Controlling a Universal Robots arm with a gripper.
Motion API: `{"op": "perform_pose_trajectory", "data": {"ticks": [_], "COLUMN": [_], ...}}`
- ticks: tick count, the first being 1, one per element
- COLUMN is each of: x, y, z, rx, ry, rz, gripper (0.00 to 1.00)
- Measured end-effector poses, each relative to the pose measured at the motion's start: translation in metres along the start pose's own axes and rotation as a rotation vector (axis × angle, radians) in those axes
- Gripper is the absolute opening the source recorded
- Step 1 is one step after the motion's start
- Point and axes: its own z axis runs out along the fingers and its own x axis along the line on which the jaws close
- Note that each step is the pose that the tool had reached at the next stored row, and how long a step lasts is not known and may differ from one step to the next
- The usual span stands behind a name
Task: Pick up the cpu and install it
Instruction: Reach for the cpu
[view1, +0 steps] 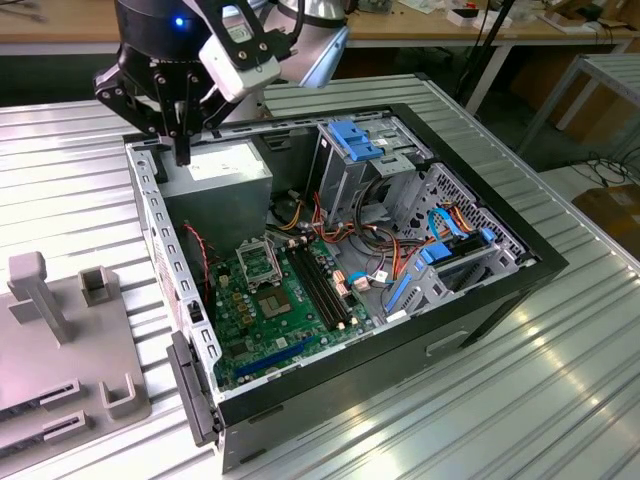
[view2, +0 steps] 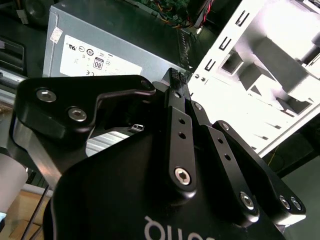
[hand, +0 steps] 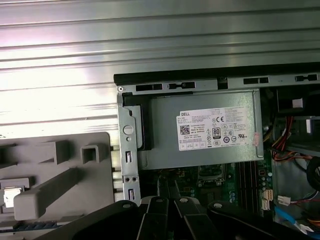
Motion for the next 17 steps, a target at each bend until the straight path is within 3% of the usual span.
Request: {"op": "perform_pose_trajectory", "data": {"ticks": [17], "x": [0.0093], "y": [-0.0007], "z": [0.0003], "rx": [0.0001], "ry": [0.002], "rz": [0.0], "gripper": [0.11]}}
